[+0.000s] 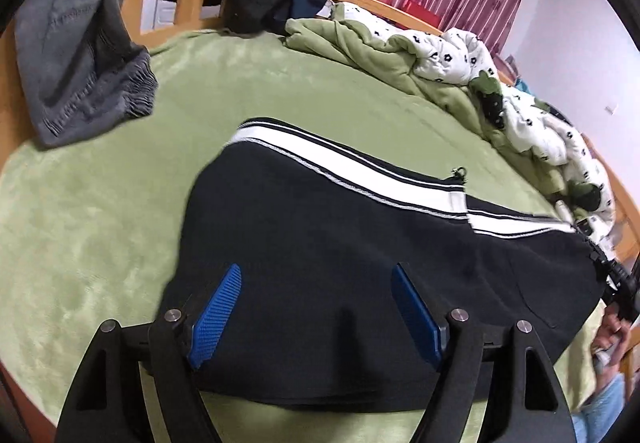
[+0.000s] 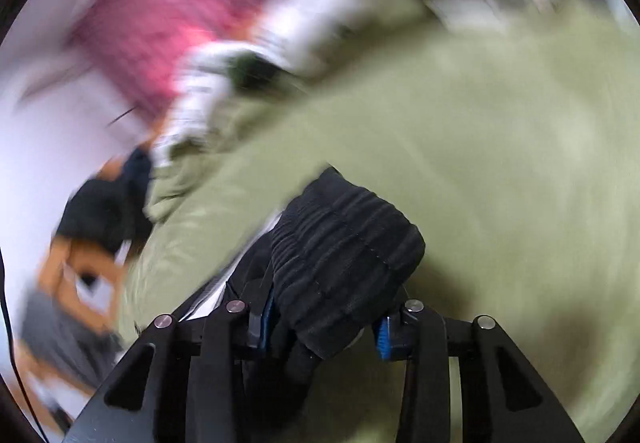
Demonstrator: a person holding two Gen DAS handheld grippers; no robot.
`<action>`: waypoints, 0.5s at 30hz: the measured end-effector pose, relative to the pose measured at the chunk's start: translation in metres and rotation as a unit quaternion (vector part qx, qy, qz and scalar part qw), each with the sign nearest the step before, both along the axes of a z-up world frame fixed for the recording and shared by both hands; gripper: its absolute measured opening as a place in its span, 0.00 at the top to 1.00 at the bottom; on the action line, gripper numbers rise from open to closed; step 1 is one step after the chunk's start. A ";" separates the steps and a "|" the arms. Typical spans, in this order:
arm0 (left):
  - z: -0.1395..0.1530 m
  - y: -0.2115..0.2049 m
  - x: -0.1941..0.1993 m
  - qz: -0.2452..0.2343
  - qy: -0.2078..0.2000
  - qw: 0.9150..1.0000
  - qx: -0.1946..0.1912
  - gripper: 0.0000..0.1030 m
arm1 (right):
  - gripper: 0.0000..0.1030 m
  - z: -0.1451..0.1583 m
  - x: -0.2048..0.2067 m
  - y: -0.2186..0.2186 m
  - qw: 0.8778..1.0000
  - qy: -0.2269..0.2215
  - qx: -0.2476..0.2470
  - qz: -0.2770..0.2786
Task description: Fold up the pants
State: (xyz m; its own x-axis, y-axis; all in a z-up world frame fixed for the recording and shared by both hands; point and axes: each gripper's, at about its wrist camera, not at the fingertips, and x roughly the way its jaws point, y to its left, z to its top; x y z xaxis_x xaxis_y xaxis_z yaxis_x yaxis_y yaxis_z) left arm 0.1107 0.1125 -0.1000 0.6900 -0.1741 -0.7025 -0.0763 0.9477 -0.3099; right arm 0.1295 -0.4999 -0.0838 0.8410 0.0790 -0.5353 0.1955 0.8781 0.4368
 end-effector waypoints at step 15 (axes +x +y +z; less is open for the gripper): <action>-0.035 -0.032 -0.009 -0.068 0.088 0.988 0.107 0.23 | 0.42 0.004 -0.044 0.026 0.989 0.118 -0.078 -0.051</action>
